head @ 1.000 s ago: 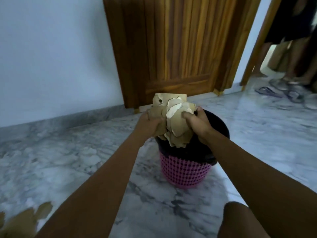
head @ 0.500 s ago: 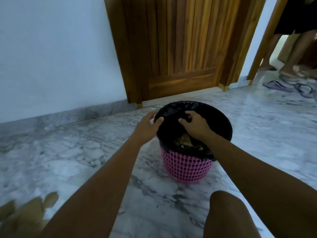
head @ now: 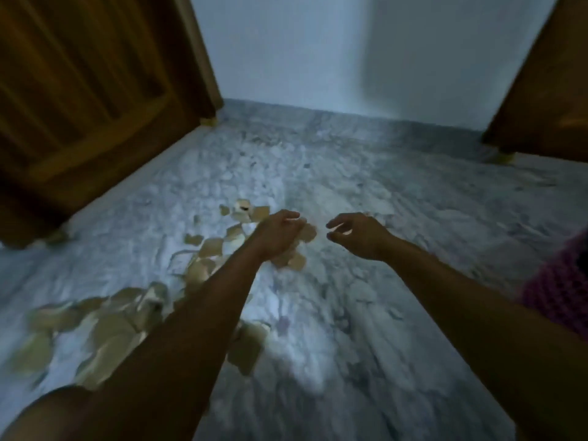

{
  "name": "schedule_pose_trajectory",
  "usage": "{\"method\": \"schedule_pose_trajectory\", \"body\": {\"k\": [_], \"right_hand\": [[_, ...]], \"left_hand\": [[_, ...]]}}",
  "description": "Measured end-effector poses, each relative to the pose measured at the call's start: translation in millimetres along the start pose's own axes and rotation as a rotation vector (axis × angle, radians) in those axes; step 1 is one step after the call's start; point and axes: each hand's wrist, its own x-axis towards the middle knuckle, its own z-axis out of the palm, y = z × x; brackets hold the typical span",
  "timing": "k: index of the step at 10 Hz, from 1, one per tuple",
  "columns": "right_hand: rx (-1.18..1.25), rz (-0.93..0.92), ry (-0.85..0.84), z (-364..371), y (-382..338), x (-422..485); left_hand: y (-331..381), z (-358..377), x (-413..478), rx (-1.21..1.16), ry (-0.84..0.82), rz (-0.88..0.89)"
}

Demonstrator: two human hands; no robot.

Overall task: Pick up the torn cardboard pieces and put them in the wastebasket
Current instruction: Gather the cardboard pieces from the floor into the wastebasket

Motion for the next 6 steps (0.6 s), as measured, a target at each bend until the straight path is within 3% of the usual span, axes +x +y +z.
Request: {"method": "schedule_pose_trajectory", "body": {"k": [1,3,4,6], "right_hand": [[-0.054,-0.061,-0.165,65.5,-43.3,19.5],[-0.209,-0.037,-0.441,175.2,-93.9,32.2],[-0.294,0.011,-0.529,218.4,-100.6,37.2],[-0.368,0.149,-0.552,299.5,-76.1,39.0]], "left_hand": [[-77.4,-44.3,-34.2,-0.026,0.041,-0.185],[-188.1,-89.6,-97.9,-0.004,0.051,-0.376],[-227.3,-95.2,-118.6,0.039,0.009,-0.443],[-301.2,-62.3,-136.5,0.198,-0.095,-0.702]]}}
